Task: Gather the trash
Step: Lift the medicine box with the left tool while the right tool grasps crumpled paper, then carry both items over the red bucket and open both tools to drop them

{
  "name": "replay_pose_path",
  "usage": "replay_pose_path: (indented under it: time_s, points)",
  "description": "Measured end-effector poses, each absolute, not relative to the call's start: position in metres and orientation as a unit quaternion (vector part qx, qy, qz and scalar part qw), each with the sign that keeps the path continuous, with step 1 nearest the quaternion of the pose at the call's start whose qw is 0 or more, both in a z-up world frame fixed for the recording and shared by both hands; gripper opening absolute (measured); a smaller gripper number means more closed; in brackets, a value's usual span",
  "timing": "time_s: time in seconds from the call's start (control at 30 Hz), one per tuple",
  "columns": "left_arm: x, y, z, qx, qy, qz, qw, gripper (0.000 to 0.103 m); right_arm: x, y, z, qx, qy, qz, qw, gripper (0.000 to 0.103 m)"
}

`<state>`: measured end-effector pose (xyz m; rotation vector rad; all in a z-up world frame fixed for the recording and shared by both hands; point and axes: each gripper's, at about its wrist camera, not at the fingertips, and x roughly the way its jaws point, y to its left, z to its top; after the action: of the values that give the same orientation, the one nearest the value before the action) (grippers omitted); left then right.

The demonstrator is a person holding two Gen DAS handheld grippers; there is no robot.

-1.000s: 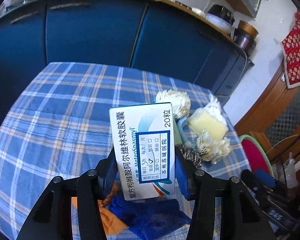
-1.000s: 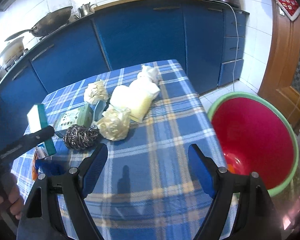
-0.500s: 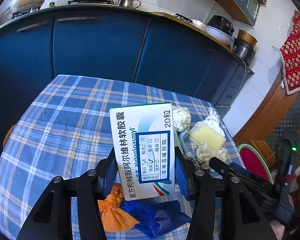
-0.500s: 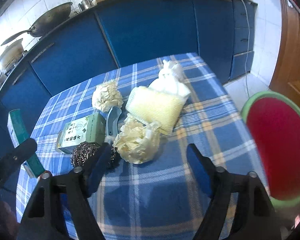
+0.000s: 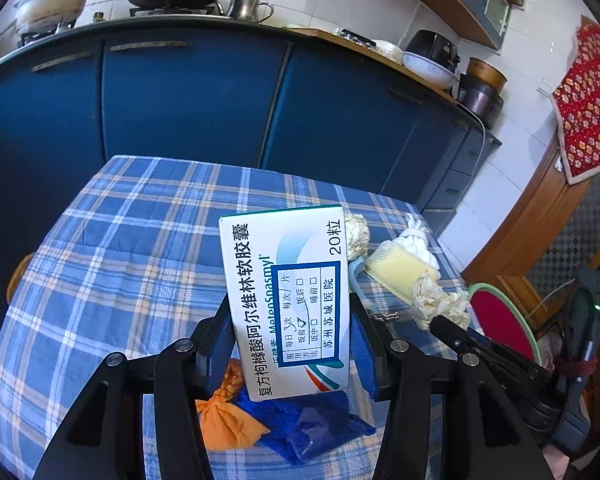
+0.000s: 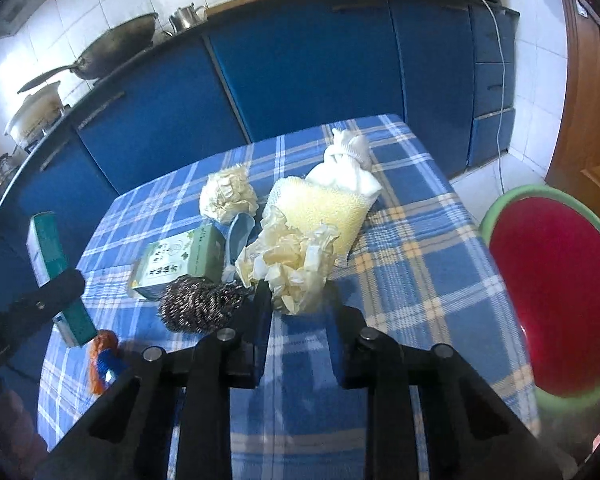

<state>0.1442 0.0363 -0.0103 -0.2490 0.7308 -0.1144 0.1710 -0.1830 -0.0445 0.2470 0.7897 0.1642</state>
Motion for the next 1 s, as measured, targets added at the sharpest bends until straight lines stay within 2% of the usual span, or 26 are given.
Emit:
replay_pose_path:
  time_s: [0.5,1.0]
  points:
    - [0.128,-0.004,0.012,-0.098,0.339,-0.094,0.931,0.053,0.116,-0.221,-0.012,0.131,0.334,0.062,0.931,0.028]
    - [0.131,-0.091,0.011,-0.050,0.348,-0.173,0.920,0.053,0.078,-0.298,-0.011,0.170,0.307,-0.005,0.936,0.028]
